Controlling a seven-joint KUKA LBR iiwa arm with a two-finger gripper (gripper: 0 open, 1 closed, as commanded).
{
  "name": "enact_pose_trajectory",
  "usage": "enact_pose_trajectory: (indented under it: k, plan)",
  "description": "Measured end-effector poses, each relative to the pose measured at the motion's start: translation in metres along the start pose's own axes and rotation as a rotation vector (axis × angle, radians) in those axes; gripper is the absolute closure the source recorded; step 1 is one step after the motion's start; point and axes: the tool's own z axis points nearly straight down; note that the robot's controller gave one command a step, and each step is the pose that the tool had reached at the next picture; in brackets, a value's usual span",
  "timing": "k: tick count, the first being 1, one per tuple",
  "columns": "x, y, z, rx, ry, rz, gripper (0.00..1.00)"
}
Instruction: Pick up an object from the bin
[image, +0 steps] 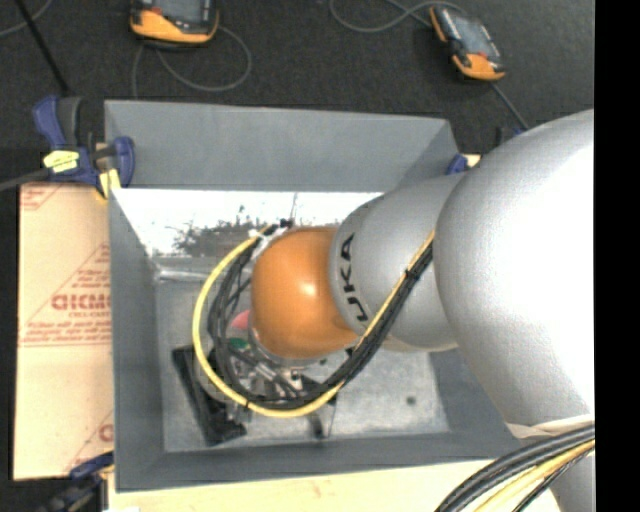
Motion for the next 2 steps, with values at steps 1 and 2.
enact_pose_trajectory:
  k: [1, 2]
  plan:
    - [-0.004, -0.003, -0.037, 0.010, 0.026, -0.017, 1.00]
    - [-0.020, -0.010, -0.098, 0.010, 0.023, -0.005, 1.00]
